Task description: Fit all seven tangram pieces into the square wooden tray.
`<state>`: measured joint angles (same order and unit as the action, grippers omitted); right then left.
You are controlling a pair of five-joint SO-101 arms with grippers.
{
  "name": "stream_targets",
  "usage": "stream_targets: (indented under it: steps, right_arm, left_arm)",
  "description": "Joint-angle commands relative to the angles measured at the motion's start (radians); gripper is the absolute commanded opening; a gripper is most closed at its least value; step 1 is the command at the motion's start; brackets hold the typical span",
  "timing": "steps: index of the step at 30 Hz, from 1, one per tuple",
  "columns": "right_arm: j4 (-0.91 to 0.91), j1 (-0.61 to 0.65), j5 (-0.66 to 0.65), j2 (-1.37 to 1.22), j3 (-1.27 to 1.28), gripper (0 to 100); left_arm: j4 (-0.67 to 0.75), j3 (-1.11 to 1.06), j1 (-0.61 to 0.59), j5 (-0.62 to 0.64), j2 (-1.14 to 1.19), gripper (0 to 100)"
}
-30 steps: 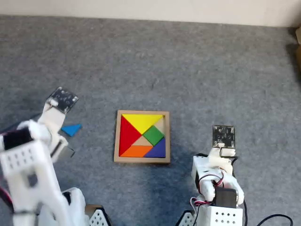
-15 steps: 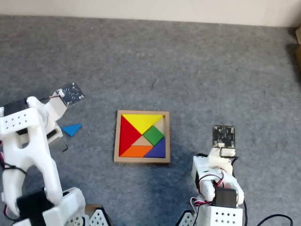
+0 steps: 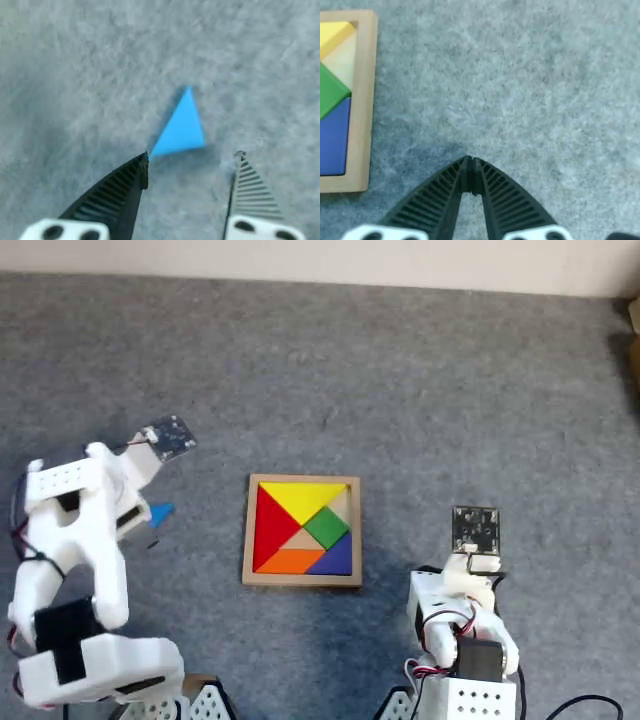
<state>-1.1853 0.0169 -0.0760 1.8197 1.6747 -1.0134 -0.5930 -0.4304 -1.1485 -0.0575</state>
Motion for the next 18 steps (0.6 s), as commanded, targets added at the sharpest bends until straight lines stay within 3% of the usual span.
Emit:
stream_targets:
  steps: [1,9,14,18]
  right_arm:
    - [0.001,-0.012,0.005,-0.001,0.117,1.5]
    - [0.001,-0.013,0.005,-0.001,0.117,1.5]
    - [0.001,-0.013,0.005,-0.001,0.117,1.5]
    - [0.001,-0.013,0.005,-0.001,0.117,1.5]
  left_arm:
    - [0.035,0.012,0.056,0.017,0.021,26]
    - [0.140,0.045,0.053,0.018,0.157,26]
    - [0.091,0.173,0.030,0.018,0.297,22]
    - [-0.031,0.282,0.027,0.037,0.371,18]
